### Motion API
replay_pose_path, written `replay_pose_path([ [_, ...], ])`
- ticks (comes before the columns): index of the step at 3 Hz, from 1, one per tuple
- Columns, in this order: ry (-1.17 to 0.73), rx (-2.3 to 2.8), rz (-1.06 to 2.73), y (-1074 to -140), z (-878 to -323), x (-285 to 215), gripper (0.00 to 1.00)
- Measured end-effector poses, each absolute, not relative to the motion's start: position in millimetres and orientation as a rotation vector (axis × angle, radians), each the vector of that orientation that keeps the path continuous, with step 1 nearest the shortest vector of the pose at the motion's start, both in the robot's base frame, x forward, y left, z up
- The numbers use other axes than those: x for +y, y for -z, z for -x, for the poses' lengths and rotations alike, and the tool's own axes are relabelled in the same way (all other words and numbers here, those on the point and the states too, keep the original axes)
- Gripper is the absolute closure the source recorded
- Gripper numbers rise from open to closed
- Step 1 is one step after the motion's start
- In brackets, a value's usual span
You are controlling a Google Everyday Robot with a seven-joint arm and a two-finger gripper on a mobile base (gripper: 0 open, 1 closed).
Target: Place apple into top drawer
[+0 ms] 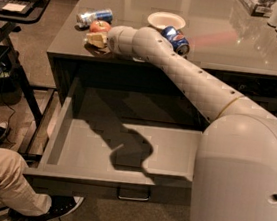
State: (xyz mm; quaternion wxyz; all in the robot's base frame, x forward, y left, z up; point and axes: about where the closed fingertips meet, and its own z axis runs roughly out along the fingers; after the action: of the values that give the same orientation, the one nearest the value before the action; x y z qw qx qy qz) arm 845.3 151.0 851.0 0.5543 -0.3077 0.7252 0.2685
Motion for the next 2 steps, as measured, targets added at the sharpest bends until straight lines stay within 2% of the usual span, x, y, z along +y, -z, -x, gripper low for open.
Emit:
replay_pose_path([
  [1, -0.647, 1.686, 0.716, -855.1, -844.6, 150.2, 0.89],
  [2, -0.655, 1.689, 0.726, -877.3, -817.2, 129.5, 1.00],
])
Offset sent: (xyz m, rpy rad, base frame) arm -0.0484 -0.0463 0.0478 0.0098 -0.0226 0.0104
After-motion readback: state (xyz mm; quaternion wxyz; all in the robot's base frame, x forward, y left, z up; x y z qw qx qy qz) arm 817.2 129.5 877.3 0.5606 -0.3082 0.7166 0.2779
